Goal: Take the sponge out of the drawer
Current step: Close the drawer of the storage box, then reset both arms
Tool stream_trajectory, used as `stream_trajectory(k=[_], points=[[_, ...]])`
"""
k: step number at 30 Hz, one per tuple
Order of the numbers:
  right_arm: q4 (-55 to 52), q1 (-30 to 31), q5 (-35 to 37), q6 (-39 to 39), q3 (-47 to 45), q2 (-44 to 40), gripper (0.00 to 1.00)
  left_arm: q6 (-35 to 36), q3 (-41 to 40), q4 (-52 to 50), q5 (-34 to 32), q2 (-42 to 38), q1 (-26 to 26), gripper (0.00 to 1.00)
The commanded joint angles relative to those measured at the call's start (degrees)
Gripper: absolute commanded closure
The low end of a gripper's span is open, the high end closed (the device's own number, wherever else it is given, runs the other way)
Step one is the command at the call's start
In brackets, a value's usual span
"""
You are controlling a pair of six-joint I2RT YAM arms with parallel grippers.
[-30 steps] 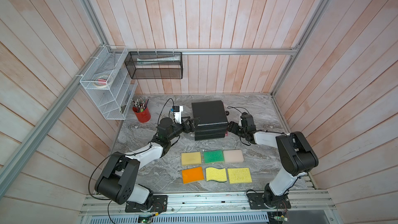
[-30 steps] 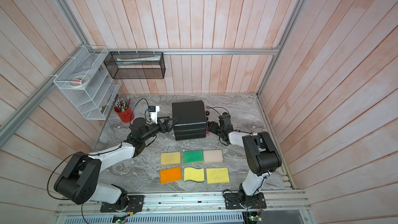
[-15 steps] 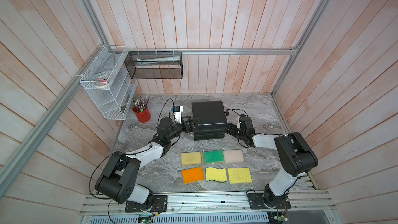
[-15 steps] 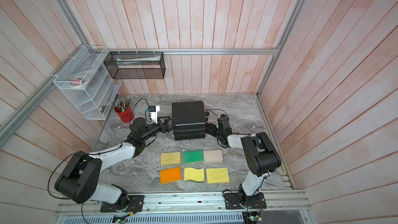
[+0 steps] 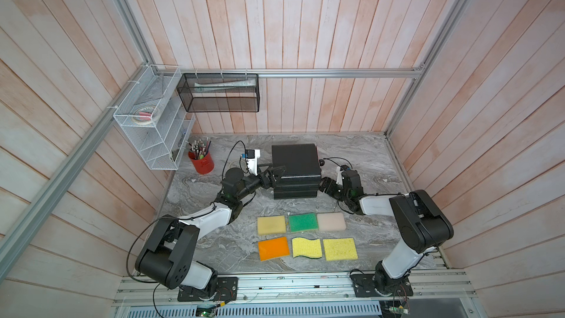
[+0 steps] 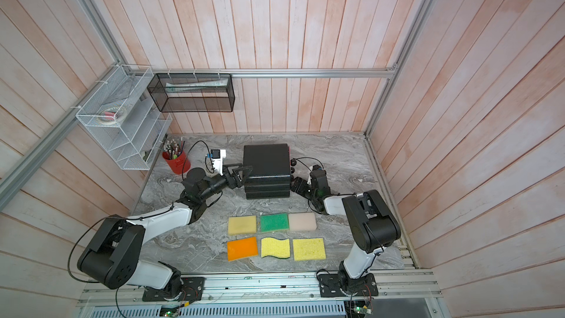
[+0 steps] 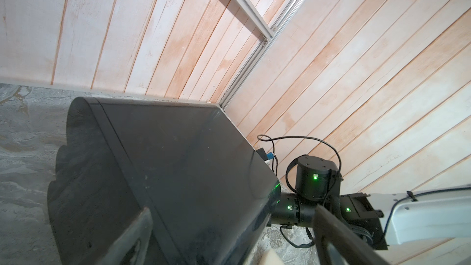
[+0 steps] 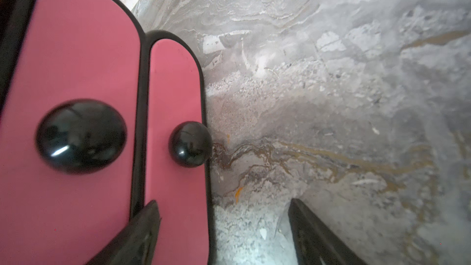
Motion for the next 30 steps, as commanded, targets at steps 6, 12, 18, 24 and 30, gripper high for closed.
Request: stream_trajectory(k=[6, 12, 18, 24, 30], points=[[-6.08, -0.42, 5.96, -3.59, -1.38, -9.3, 0.19, 1.76, -2.98, -1.11, -0.53, -6.64, 1.22, 0.0], [-13.31, -1.06, 19.75, -8.22, -2.59, -23.31, 0.16, 9.76, -3.67, -16.3, -12.44, -18.62, 3.17, 0.0], [-18.6, -2.8, 31.45, -12.69, -3.47, -36.74, 0.08, 17.51, -5.48, -29.76, -41.64, -27.72, 4.62, 0.0], [-21.71, -6.6, 36.67, -15.58, -5.72, -43.96, 0.02, 25.72, -17.01, -19.64, -60.82, -33.65, 4.89, 0.0], [-21.74, -11.29, 35.86, -15.74, -8.78, -45.37, 0.02, 32.47, -28.86, 4.35, -62.41, -27.22, 8.25, 0.0]])
